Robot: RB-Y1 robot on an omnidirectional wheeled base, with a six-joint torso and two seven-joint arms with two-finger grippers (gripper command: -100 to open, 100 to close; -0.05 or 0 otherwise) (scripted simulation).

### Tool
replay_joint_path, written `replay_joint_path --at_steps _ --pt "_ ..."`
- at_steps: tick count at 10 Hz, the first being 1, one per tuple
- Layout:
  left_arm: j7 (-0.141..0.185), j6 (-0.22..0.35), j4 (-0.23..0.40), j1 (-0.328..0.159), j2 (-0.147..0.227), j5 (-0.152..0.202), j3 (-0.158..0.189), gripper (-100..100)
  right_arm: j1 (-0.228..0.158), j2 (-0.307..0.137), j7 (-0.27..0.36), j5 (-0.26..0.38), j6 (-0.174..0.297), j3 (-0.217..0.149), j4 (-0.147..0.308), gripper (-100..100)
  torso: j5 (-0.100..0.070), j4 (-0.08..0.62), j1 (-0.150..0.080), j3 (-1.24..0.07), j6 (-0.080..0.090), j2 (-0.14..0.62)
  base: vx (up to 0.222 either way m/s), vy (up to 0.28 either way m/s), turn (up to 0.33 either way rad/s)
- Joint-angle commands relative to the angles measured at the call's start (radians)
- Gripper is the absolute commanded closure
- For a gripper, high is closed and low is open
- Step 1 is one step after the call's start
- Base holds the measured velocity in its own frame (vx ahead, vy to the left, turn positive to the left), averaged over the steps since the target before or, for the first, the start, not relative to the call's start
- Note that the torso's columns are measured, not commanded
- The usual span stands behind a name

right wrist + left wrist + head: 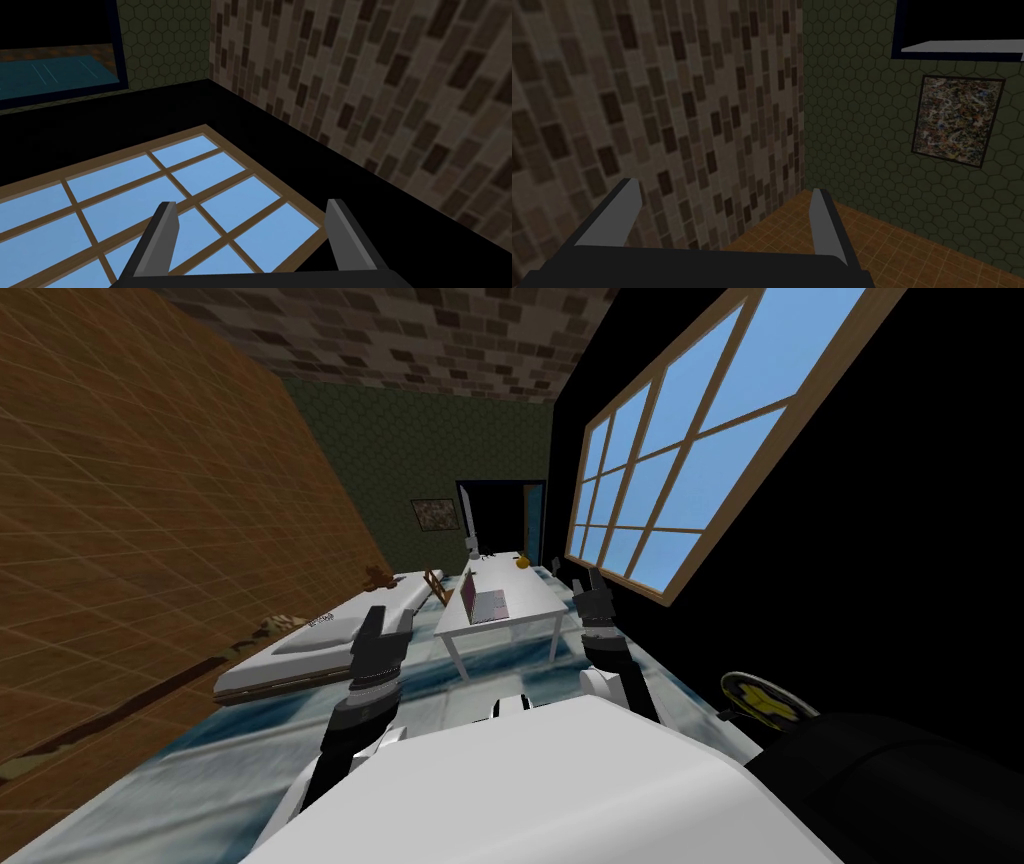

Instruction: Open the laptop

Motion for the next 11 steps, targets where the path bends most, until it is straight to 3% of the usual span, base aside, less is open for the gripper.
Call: replay_joint_path --at_steps 1,7,11 --pt "-0.006 0.058 0.012 0.007 0.034 -0.021 0.001 -100 0.000 0.000 0.000 0.000 0.000 0.000 0.000 0 0.000 0.000 0.000 0.000 0.000 0.000 0.092 -0.033 -0.027" --pt "-0.019 0.179 0.048 0.012 0.088 -0.068 0.003 -100 0.000 0.000 0.000 0.000 0.000 0.000 0.000 0 0.000 0.001 0.001 0.001 0.000 0.001 0.080 -0.028 -0.029" --pt "-0.030 0.268 0.075 0.016 0.154 -0.102 0.004 -100 0.000 0.000 0.000 0.000 0.000 0.000 0.000 0 0.000 0.000 0.000 0.001 0.000 0.001 0.083 -0.031 -0.028"
